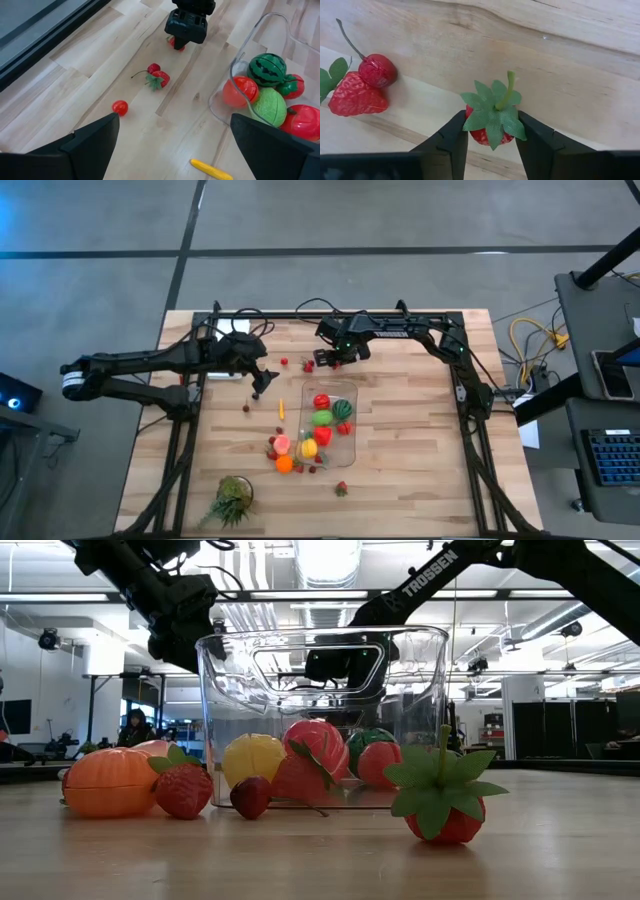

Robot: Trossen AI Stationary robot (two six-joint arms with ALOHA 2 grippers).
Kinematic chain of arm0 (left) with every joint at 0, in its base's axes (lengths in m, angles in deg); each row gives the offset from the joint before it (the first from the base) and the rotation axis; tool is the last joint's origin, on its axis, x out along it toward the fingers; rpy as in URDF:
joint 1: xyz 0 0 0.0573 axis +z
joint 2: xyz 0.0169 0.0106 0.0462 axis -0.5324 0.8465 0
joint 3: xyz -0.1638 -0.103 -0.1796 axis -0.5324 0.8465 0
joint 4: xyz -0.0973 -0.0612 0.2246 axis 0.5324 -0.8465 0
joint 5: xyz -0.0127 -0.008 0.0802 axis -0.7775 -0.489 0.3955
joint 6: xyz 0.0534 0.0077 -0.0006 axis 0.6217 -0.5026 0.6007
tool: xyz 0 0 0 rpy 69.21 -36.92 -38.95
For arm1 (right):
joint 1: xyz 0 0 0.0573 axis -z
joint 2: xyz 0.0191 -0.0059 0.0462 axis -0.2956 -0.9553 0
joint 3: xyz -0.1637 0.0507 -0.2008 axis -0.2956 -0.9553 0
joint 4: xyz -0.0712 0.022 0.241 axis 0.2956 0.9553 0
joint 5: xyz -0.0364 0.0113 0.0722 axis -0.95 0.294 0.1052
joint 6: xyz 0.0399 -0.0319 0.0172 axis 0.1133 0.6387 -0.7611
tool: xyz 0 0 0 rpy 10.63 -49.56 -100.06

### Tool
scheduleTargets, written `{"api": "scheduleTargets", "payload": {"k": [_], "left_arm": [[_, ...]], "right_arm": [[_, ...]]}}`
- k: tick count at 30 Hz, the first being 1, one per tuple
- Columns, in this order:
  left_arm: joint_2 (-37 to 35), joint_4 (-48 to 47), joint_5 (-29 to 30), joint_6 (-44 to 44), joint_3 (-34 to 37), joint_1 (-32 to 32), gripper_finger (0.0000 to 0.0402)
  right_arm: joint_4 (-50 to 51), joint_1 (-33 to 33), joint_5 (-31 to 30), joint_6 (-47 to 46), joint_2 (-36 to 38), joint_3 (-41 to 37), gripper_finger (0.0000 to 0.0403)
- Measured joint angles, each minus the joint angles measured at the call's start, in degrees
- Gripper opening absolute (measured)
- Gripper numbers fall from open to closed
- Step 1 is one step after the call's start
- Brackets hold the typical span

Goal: Pick and placing Produce into tupperware
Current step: Put the strawberry into the transparent bin

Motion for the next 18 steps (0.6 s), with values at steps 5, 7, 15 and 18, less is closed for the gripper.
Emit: {"api": "scheduleTargets", "payload": {"k": [5,7,15,18], "left_arm": [[0.0,0.0,0.0,-0.2,0.0,0.0,0.0368],[0.0,0.0,0.0,-0.2,0.0,0.0,0.0368],[0.0,0.0,0.3,0.2,0.0,0.0,0.0368],[0.3,0.2,0.4,0.2,0.0,0.0,0.0368]], "right_arm": [[0.0,0.0,-0.1,0.6,0.2,0.0,0.0138],[-1.0,-0.2,-0.4,0.6,0.6,0.0,0.014],[-0.7,-2.5,-2.4,1.5,8.8,0.0,0.0138],[-1.2,-5.1,-3.5,2.3,14.1,0.0,0.0142]]}}
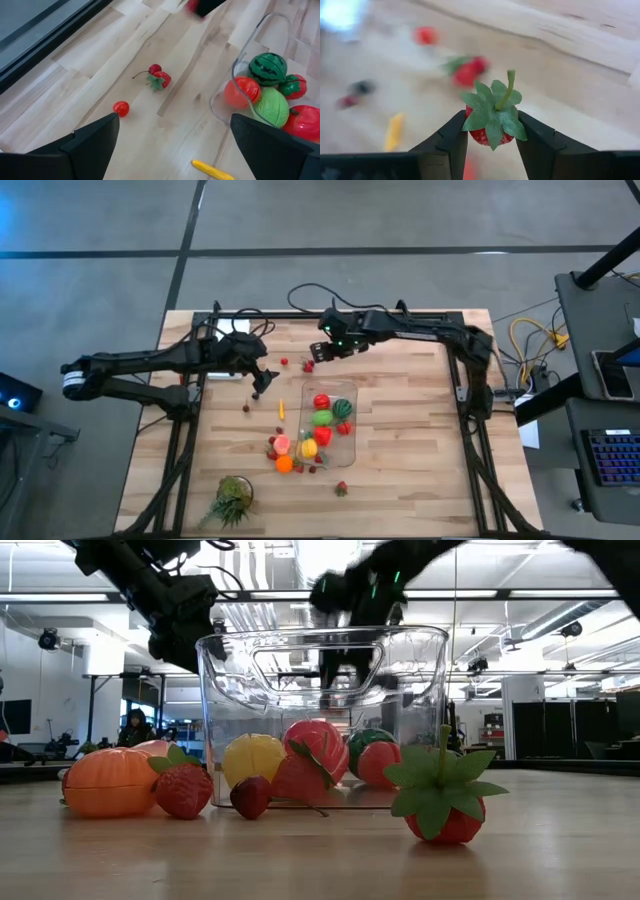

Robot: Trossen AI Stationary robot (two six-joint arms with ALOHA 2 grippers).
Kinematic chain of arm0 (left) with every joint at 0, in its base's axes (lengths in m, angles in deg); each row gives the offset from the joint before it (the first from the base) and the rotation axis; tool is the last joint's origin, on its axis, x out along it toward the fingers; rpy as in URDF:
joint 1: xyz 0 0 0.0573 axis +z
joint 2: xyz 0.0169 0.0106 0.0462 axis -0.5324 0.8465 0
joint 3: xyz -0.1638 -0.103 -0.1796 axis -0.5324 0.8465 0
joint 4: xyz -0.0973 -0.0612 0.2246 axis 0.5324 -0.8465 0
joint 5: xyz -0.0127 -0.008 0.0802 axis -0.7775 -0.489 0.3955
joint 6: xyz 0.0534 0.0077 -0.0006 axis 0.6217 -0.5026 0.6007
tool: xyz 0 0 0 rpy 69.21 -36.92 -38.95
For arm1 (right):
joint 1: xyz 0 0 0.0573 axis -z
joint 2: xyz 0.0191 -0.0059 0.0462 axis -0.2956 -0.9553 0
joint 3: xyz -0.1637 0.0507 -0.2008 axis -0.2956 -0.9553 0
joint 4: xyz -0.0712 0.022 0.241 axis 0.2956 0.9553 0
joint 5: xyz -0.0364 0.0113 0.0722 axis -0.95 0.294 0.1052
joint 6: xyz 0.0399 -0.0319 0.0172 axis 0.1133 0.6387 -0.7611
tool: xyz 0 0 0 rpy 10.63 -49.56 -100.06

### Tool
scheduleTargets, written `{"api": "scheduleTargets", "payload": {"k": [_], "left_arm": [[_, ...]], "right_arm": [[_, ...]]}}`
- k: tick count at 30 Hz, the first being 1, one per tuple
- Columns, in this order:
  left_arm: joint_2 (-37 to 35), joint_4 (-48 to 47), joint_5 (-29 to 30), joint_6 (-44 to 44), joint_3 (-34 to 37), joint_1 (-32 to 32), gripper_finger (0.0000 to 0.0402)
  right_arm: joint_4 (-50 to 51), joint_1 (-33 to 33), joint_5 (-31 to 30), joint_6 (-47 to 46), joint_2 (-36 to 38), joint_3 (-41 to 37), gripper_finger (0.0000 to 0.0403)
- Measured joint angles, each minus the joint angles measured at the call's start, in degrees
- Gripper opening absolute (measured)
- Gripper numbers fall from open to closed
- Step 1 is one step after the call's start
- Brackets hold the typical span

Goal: Pick and placing Produce into tupperware
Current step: Put the strawberry into the transparent bin, then put the red cherry into the transparent bin

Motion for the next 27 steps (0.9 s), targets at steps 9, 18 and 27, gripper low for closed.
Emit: {"api": "scheduleTargets", "payload": {"k": [9,18,27], "left_arm": [[2.6,0.2,0.0,0.2,0.0,0.0,0.0368],[5.2,-0.2,-0.9,1.6,0.0,0.0,0.0368],[5.3,-0.5,-3.0,2.8,0.0,0.0,0.0368]], "right_arm": [[-0.2,-11.1,0.3,2.0,8.5,0.1,0.0146],[1.6,-18.0,0.3,-1.3,4.6,0.0,0.0187],[1.0,-19.3,-8.0,-13.1,4.0,0.0,0.0246]]}}
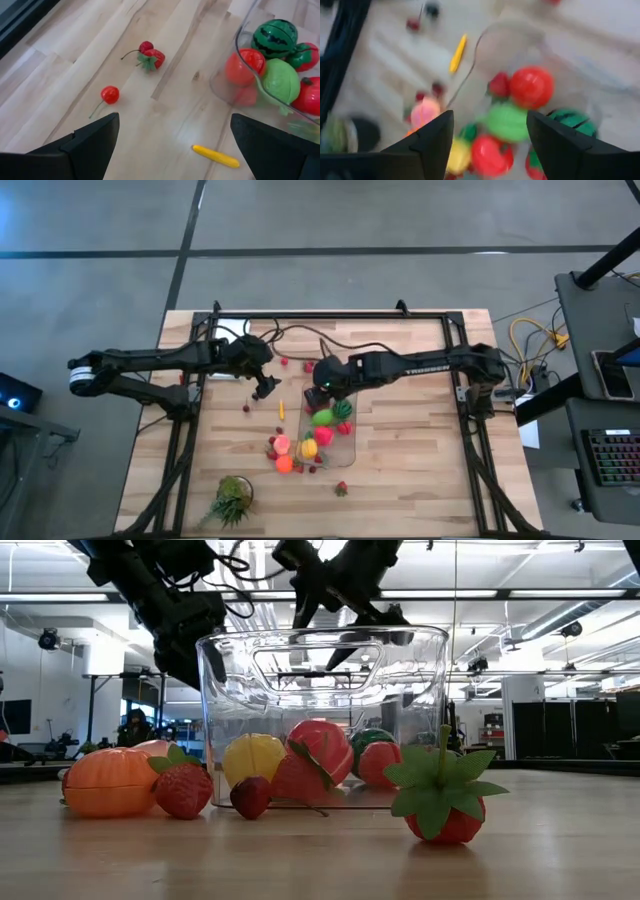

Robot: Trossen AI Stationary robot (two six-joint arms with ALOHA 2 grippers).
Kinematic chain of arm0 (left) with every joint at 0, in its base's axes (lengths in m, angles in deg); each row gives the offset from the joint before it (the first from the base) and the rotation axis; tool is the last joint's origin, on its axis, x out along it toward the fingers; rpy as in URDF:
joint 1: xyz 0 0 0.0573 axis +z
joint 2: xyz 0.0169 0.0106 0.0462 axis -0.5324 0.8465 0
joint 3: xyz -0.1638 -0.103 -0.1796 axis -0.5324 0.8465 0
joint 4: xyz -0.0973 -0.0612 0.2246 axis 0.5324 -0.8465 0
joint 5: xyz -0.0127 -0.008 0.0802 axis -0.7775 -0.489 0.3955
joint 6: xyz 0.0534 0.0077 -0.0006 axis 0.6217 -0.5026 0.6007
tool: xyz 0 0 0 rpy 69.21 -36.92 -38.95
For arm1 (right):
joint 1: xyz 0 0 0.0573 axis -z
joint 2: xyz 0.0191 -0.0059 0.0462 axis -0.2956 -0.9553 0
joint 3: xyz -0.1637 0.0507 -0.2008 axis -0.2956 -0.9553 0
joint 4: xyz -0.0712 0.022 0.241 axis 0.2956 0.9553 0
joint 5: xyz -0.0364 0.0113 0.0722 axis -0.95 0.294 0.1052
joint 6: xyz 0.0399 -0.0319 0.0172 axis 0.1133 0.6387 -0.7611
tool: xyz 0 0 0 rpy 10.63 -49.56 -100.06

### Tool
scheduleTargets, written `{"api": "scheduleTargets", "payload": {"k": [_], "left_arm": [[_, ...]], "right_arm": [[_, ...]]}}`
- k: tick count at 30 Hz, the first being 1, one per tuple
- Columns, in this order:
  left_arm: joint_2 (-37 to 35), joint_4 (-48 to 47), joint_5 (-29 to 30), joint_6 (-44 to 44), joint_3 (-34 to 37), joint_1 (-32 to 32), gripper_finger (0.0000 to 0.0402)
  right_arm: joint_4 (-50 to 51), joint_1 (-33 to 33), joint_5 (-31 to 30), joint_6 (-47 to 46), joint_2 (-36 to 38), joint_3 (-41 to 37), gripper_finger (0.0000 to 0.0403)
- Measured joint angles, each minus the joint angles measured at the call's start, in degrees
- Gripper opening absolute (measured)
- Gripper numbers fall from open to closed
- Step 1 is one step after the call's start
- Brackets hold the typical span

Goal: Pick and placing Produce into tupperware
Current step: Put the red cherry into the transparent bin

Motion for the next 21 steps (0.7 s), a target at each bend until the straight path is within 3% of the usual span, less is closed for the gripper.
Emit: {"api": "scheduleTargets", "payload": {"k": [4,7,10,16,21], "left_arm": [[0.0,-0.3,-3.1,-0.1,0.0,0.1,0.0368],[-0.5,-0.8,-7.5,2.1,0.0,0.0,0.0368],[-0.5,-0.7,-7.0,5.6,-0.2,0.0,0.0368],[1.0,1.3,-2.7,12.9,-0.3,1.0,0.0368],[7.4,3.0,-1.4,18.5,-0.6,3.7,0.0368]], "right_arm": [[-0.3,-0.1,-9.6,-0.9,1.5,1.2,0.026],[-0.4,0.1,-14.5,3.1,2.5,3.2,0.0265],[-0.4,0.8,-18.2,8.5,3.5,5.2,0.0267],[1.5,3.7,-19.8,14.2,5.9,7.9,0.0267],[6.2,7.3,-20.3,22.9,9.1,8.2,0.0267]]}}
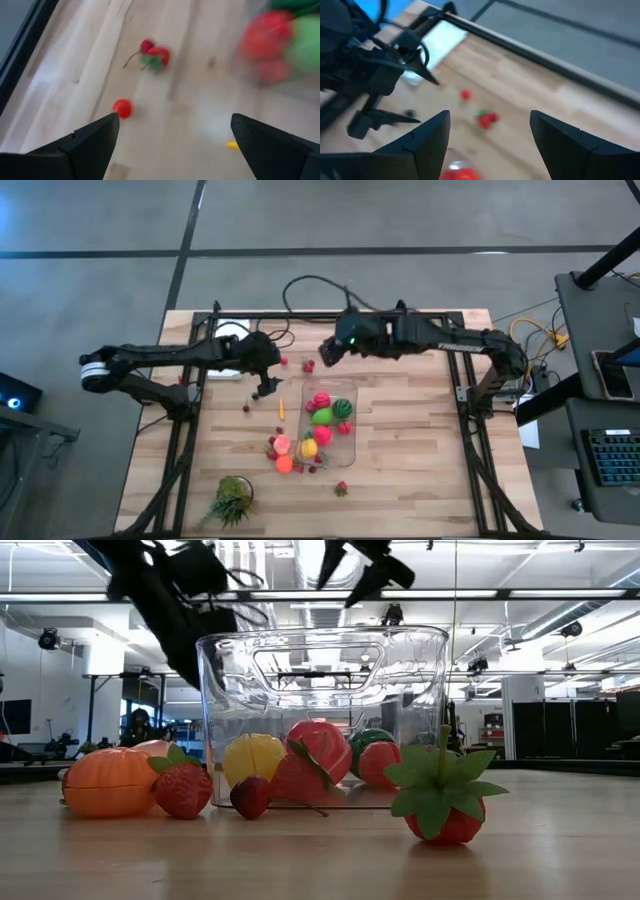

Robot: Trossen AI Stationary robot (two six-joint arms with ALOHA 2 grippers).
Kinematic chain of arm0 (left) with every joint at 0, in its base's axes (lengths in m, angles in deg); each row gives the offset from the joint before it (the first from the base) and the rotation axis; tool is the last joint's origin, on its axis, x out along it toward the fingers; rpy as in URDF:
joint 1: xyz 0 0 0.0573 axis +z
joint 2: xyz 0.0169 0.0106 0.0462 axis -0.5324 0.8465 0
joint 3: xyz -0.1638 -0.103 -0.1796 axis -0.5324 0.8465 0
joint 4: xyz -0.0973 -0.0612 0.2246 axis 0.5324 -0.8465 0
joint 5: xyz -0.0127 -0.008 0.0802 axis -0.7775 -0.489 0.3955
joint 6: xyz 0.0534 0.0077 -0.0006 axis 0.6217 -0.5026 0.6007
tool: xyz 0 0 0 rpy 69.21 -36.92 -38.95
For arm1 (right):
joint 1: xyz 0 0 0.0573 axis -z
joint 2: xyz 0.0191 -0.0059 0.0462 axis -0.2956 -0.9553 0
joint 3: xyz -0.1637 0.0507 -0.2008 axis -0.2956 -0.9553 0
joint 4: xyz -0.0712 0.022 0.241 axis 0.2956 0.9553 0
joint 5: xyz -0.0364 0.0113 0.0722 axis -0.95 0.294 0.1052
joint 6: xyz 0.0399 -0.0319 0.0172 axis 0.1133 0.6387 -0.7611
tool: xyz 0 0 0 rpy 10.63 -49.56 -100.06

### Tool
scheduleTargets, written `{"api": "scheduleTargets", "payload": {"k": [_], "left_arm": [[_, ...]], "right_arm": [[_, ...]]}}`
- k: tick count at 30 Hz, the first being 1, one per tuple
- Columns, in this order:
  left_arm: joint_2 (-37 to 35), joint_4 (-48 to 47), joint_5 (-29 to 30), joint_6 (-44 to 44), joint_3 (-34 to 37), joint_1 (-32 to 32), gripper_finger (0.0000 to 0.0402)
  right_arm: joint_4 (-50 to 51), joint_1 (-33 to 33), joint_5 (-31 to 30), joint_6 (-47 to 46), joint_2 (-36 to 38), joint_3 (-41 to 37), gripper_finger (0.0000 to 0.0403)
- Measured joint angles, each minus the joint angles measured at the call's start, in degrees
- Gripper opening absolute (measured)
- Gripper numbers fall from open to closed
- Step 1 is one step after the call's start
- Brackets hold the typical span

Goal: Pick and placing Produce into tupperware
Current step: Put the red cherry into the transparent bin

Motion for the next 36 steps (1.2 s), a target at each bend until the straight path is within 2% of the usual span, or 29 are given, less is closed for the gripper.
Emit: {"api": "scheduleTargets", "payload": {"k": [4,9,13,18,22,36], "left_arm": [[6.1,-0.1,1.9,5.4,-1.4,1.3,0.0368],[10.3,-0.2,7.7,9.2,-4.8,1.4,0.0368],[12.1,-0.1,7.7,10.0,-7.6,1.9,0.0368],[15.1,-0.6,4.1,9.8,-9.0,3.3,0.0368],[17.6,-1.1,3.7,9.8,-9.9,4.9,0.0368],[21.9,0.3,-1.7,10.3,-10.5,10.4,0.0368]], "right_arm": [[3.8,3.9,-0.2,7.9,1.8,0.0,0.0267],[6.1,7.0,0.0,16.2,3.4,-0.2,0.0267],[6.0,9.1,0.0,21.5,3.7,-0.3,0.0267],[6.0,11.8,0.7,27.0,3.6,-0.3,0.0267],[5.4,14.6,4.1,29.5,3.6,-0.5,0.0267],[2.2,22.3,9.7,33.0,3.5,-1.7,0.0267]]}}
